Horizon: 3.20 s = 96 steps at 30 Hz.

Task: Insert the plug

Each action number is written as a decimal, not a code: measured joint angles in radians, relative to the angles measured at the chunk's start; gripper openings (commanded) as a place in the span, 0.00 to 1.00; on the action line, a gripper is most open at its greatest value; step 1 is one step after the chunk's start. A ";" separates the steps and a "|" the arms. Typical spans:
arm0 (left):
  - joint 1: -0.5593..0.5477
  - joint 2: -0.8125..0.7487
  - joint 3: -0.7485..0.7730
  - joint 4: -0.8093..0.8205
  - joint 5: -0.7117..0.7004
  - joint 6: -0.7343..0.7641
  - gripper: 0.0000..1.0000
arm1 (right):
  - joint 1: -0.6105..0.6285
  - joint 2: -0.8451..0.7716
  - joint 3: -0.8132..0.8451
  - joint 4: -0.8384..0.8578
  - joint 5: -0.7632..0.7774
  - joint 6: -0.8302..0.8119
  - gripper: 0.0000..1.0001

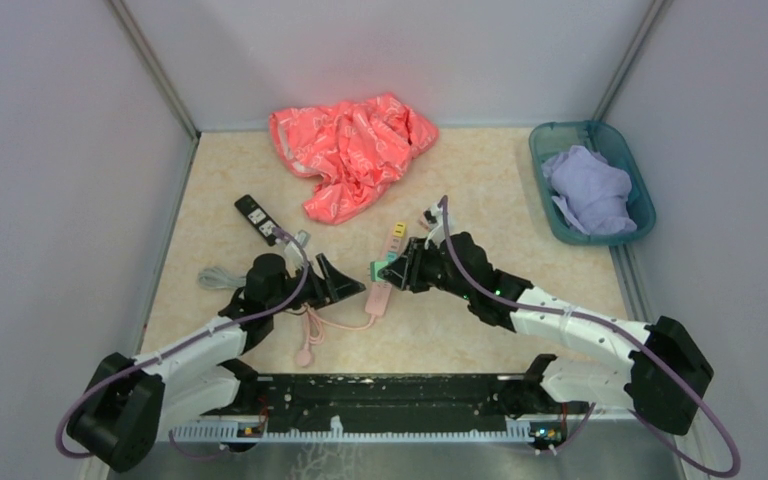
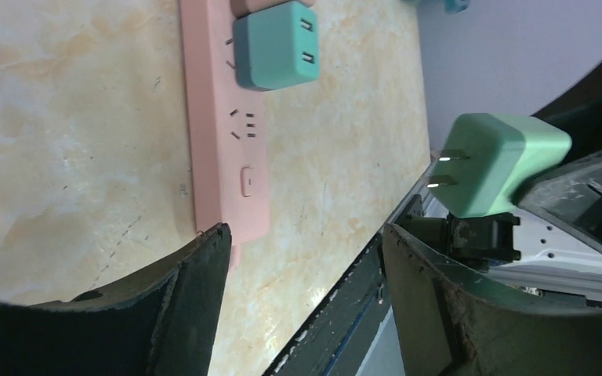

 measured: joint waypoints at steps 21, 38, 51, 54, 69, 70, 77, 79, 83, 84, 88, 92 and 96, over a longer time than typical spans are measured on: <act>-0.048 0.350 0.065 0.095 0.032 -0.003 0.40 | 0.080 0.185 0.285 -0.560 0.300 -0.042 0.00; -0.183 0.545 0.076 0.323 0.008 -0.157 0.31 | 0.095 0.292 0.358 -0.640 0.364 -0.007 0.00; -0.219 0.568 0.124 0.233 -0.063 -0.178 0.34 | 0.096 0.354 0.389 -0.703 0.408 0.032 0.00; -0.219 0.568 0.132 0.215 -0.068 -0.178 0.30 | 0.096 0.360 0.389 -0.701 0.408 0.034 0.00; -0.219 0.568 0.137 0.211 -0.064 -0.178 0.19 | 0.096 0.415 0.397 -0.685 0.410 0.036 0.00; -0.219 0.568 0.137 0.212 -0.064 -0.178 0.19 | 0.096 0.415 0.398 -0.685 0.410 0.036 0.00; -0.220 0.569 0.137 0.214 -0.064 -0.179 0.19 | 0.096 0.423 0.403 -0.684 0.415 0.037 0.00; -0.220 0.569 0.137 0.214 -0.064 -0.180 0.19 | 0.096 0.428 0.410 -0.686 0.416 0.040 0.00; -0.221 0.569 0.137 0.216 -0.064 -0.182 0.18 | 0.096 0.446 0.422 -0.691 0.419 0.049 0.00; -0.222 0.569 0.137 0.216 -0.064 -0.183 0.18 | 0.096 0.450 0.422 -0.691 0.419 0.051 0.00; -0.223 0.571 0.137 0.220 -0.064 -0.186 0.18 | 0.096 0.455 0.423 -0.692 0.422 0.059 0.00; -0.224 0.571 0.137 0.220 -0.066 -0.190 0.18 | 0.096 0.474 0.442 -0.708 0.426 0.064 0.00; -0.224 0.571 0.137 0.220 -0.066 -0.190 0.17 | 0.096 0.493 0.463 -0.727 0.430 0.069 0.00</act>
